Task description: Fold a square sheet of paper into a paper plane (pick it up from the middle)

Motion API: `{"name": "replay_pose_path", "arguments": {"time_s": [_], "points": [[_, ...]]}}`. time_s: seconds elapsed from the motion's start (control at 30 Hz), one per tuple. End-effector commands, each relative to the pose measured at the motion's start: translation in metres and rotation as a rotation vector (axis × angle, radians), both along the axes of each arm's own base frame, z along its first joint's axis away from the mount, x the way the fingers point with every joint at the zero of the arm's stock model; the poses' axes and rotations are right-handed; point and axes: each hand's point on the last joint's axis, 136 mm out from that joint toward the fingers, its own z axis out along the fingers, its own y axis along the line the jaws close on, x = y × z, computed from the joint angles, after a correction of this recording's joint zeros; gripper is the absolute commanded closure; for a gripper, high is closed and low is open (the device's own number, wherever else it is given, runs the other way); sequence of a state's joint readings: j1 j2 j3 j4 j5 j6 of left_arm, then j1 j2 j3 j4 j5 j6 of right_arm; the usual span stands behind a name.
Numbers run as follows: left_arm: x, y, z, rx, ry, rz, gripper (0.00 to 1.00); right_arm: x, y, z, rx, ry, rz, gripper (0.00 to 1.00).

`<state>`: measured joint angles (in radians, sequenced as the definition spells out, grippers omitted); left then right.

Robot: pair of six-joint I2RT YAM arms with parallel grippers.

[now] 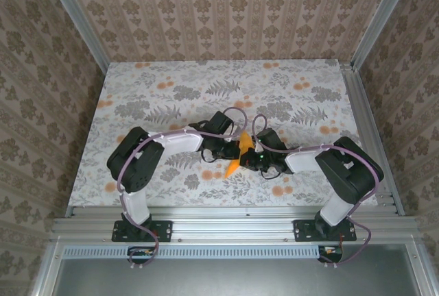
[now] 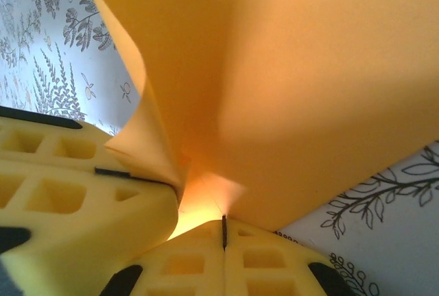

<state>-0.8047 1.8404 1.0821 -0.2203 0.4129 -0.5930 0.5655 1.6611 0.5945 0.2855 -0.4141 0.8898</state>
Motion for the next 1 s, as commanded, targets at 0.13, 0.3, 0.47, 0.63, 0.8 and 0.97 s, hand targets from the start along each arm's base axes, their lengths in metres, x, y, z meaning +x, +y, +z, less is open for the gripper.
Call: {"name": "replay_pose_path", "arguments": {"time_s": [0.13,0.3,0.47,0.63,0.8,0.97], "points": [[-0.005,-0.008,0.009,-0.071,0.020,0.024,0.96,-0.010,-0.018,-0.022,-0.079,0.054,-0.037,1.00],[-0.005,-0.010,0.001,-0.074,0.037,0.025,0.96,-0.008,-0.016,-0.020,-0.060,0.043,-0.037,1.00],[-0.006,-0.004,-0.010,-0.061,0.058,0.034,0.95,-0.008,-0.015,-0.019,-0.035,0.037,-0.044,1.00],[-0.004,0.002,-0.012,-0.076,0.067,0.050,0.96,-0.007,-0.014,-0.017,0.003,0.027,-0.061,1.00],[-0.002,0.002,-0.008,-0.082,0.062,0.047,0.95,-0.006,-0.014,-0.017,0.028,0.026,-0.076,1.00],[-0.003,0.003,-0.013,-0.086,0.076,0.049,0.95,-0.003,-0.015,-0.016,0.076,0.025,-0.108,1.00]]}}
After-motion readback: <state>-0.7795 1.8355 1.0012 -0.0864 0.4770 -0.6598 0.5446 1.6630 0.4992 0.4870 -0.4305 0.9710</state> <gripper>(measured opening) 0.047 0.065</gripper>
